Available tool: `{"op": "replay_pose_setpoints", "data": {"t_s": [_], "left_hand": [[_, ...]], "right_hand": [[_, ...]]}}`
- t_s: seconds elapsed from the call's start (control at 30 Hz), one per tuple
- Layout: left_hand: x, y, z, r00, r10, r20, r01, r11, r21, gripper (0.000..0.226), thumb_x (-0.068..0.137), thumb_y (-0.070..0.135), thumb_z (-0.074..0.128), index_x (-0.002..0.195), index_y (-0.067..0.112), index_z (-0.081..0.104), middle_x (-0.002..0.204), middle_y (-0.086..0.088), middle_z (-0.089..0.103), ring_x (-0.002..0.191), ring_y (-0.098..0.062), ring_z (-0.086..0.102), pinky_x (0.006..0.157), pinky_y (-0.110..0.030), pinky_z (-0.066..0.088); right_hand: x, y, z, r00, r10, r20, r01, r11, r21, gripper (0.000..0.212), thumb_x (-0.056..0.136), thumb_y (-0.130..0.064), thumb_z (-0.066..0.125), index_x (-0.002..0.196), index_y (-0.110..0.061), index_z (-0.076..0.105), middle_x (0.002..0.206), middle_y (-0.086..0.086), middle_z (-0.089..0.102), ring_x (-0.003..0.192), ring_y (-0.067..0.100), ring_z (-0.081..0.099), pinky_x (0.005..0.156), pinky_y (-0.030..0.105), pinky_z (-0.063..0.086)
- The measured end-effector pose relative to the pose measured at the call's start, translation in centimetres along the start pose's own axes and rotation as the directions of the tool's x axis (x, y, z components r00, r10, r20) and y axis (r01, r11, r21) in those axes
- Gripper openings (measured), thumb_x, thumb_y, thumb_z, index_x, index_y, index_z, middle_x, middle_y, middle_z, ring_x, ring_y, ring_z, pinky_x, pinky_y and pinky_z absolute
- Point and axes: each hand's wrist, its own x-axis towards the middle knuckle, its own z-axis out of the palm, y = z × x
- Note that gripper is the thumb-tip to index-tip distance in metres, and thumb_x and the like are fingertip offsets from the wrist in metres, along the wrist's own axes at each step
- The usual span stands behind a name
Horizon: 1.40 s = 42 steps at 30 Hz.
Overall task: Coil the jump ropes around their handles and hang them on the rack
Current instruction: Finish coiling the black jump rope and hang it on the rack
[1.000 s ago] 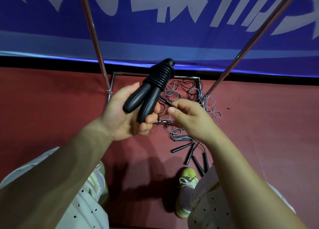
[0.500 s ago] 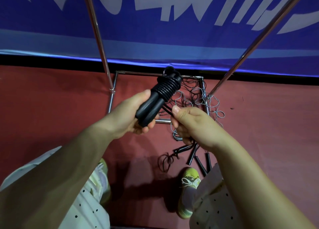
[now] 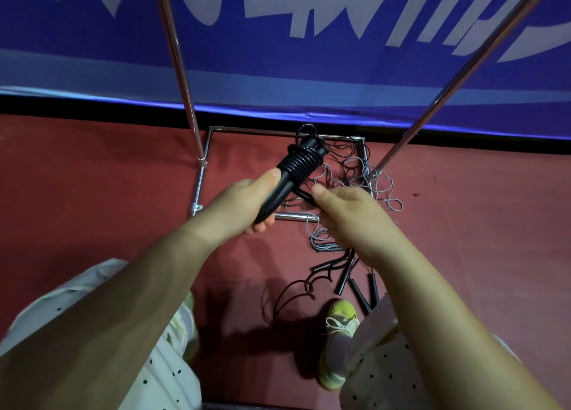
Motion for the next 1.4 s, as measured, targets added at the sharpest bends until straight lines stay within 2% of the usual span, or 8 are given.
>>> {"op": "replay_pose_setpoints", "data": {"t_s": [0.23, 0.37, 0.5, 0.67, 0.8, 1.13, 1.27, 1.4], "left_hand": [[0.3, -0.9, 0.1, 1.000, 0.005, -0.014, -0.004, 0.995, 0.102, 0.039, 0.085, 0.061, 0.049, 0.080, 0.023, 0.057, 0.075, 0.000, 0.060, 0.059, -0.014, 0.055, 0.058, -0.029, 0.047], [0.3, -1.0, 0.3, 0.999, 0.050, 0.023, -0.053, 0.985, 0.163, 0.036, 0.074, 0.049, 0.073, 0.089, 0.024, 0.053, 0.071, 0.004, 0.062, 0.055, -0.010, 0.060, 0.055, -0.028, 0.048], [-0.1, -0.8, 0.5, 0.994, 0.095, 0.046, -0.102, 0.977, 0.186, 0.039, 0.072, 0.037, 0.081, 0.089, 0.024, 0.048, 0.070, 0.001, 0.064, 0.055, -0.013, 0.062, 0.051, -0.028, 0.048], [-1.5, 0.8, 0.6, 0.961, -0.058, 0.269, 0.095, 0.988, -0.124, 0.047, 0.073, 0.064, 0.060, 0.088, 0.019, 0.061, 0.072, -0.006, 0.067, 0.058, -0.018, 0.066, 0.058, -0.029, 0.051], [-2.7, 1.2, 1.5, 0.735, -0.086, 0.672, 0.517, 0.712, -0.475, 0.078, 0.072, 0.072, 0.031, 0.081, 0.006, 0.072, 0.073, -0.015, 0.068, 0.058, -0.026, 0.067, 0.055, -0.032, 0.054], [-1.4, 1.0, 0.0, 0.817, -0.093, 0.569, 0.458, 0.705, -0.541, 0.067, 0.077, 0.071, 0.030, 0.077, 0.010, 0.059, 0.058, 0.000, 0.049, 0.033, -0.006, 0.029, 0.041, -0.019, 0.028], [-1.6, 1.1, -0.8, 0.793, -0.060, 0.607, 0.454, 0.722, -0.522, 0.069, 0.077, 0.070, 0.029, 0.071, 0.011, 0.065, 0.055, -0.001, 0.049, 0.032, -0.005, 0.028, 0.040, -0.018, 0.029], [-1.6, 0.9, -2.1, 0.776, -0.003, 0.630, 0.446, 0.709, -0.546, 0.070, 0.078, 0.069, 0.028, 0.072, 0.012, 0.067, 0.055, 0.001, 0.049, 0.032, -0.002, 0.030, 0.039, -0.017, 0.030]], "right_hand": [[-0.4, -0.5, 0.2, 0.999, 0.018, 0.036, -0.020, 0.998, 0.057, 0.073, 0.098, -0.055, 0.035, 0.091, 0.014, 0.059, 0.060, 0.009, 0.038, 0.044, 0.013, 0.024, 0.044, 0.023, 0.018], [-0.6, -0.9, 0.8, 0.998, 0.056, 0.008, -0.056, 0.990, 0.130, 0.060, 0.096, -0.053, 0.040, 0.053, -0.017, 0.062, 0.046, -0.003, 0.036, 0.041, 0.012, 0.023, 0.045, 0.023, 0.016], [-0.5, -0.6, 1.2, 0.982, -0.055, -0.178, 0.034, 0.992, -0.119, 0.057, 0.092, -0.051, 0.050, 0.069, 0.000, 0.062, 0.044, -0.008, 0.034, 0.043, 0.011, 0.031, 0.051, 0.028, 0.026], [0.0, -0.2, 1.1, 0.945, -0.222, -0.240, 0.176, 0.964, -0.199, 0.060, 0.087, -0.050, 0.043, 0.064, 0.005, 0.050, 0.055, 0.001, 0.035, 0.051, 0.012, 0.031, 0.054, 0.033, 0.024], [0.3, 0.3, 0.8, 0.953, -0.240, -0.183, 0.242, 0.970, -0.010, 0.046, 0.085, -0.048, 0.038, 0.052, -0.017, 0.042, 0.044, -0.011, 0.036, 0.045, 0.005, 0.031, 0.051, 0.026, 0.025], [0.6, 1.1, 0.3, 0.951, -0.190, 0.246, 0.162, 0.979, 0.127, 0.051, 0.088, -0.049, 0.040, 0.091, 0.001, 0.053, 0.063, -0.001, 0.046, 0.039, 0.009, 0.035, 0.040, 0.021, 0.026], [0.4, 0.7, -0.6, 0.951, -0.192, 0.241, 0.172, 0.980, 0.102, 0.011, 0.090, -0.021, 0.060, 0.087, -0.013, 0.053, 0.059, -0.004, 0.046, 0.043, 0.008, 0.038, 0.041, 0.021, 0.031], [0.4, 0.9, -1.3, 0.966, -0.193, 0.172, 0.197, 0.980, -0.006, 0.023, 0.096, -0.021, 0.055, 0.074, -0.017, 0.061, 0.060, -0.003, 0.055, 0.059, 0.018, 0.047, 0.060, 0.031, 0.039]]}}
